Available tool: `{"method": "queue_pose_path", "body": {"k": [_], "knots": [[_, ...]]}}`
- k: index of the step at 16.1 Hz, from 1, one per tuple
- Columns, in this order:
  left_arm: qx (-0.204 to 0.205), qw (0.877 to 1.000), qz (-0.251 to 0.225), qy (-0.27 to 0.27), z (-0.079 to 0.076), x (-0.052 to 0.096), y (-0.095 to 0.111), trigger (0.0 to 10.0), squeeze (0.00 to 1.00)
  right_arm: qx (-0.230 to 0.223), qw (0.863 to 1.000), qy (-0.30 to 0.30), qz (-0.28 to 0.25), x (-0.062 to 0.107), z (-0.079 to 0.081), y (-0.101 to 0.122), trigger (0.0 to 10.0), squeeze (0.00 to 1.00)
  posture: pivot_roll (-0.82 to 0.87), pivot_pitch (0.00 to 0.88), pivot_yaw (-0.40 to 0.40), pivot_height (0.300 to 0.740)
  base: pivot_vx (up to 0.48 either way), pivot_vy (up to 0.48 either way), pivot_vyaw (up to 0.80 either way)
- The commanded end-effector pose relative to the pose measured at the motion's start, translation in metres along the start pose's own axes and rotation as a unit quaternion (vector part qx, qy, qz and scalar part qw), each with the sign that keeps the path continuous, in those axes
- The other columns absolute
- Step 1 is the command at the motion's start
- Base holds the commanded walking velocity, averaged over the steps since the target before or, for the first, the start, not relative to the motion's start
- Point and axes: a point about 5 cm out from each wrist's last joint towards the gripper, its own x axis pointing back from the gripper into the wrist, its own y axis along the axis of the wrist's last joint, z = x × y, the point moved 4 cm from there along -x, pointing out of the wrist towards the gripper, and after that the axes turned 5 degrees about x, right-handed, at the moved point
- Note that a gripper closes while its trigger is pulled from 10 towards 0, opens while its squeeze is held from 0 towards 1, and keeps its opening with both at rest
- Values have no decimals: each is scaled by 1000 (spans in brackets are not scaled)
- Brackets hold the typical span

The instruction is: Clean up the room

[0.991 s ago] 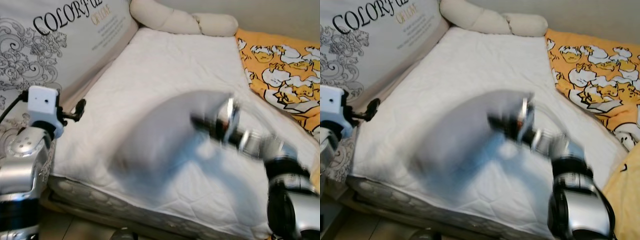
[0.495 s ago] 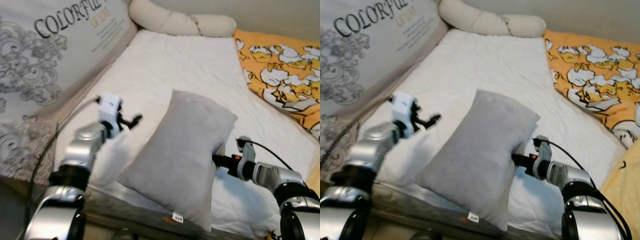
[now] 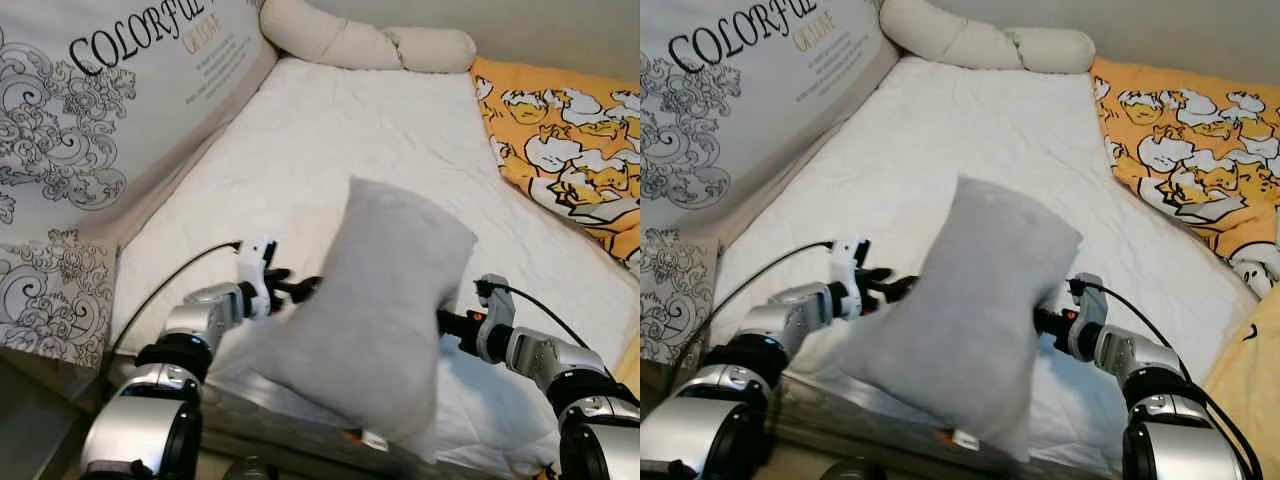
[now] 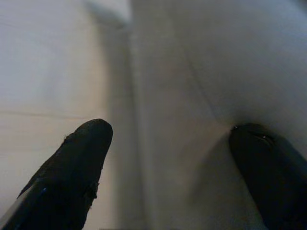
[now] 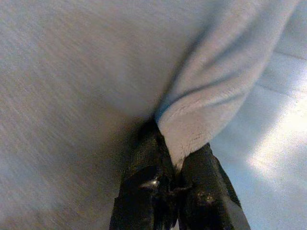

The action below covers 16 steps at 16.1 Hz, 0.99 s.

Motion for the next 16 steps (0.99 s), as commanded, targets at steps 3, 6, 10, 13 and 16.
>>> {"method": "queue_pose_path", "body": {"k": [3,6,10,13,16], "knots": [[110,989,-63,-82,-20,-6,12,10000,1000,-4,999,10,-38,-6,8,16,0,0,-51,0,17,740,0,0,0],[193,968,-122,-107,-19,-2,29,10000,1000,-3,998,26,-52,-8,15,23,0,0,-57,0,18,740,0,0,0],[154,983,-38,-90,-21,-8,0,10000,1000,6,997,54,-60,-11,25,30,0,0,-47,0,-1,740,0,0,0],[107,993,-43,3,2,-5,-2,10000,1000,21,997,53,-48,-11,25,31,0,0,-50,0,-9,740,0,0,0],[99,990,-79,61,20,4,13,10000,1000,90,996,17,25,-5,8,5,0,0,-50,0,-9,740,0,0,0]]}}
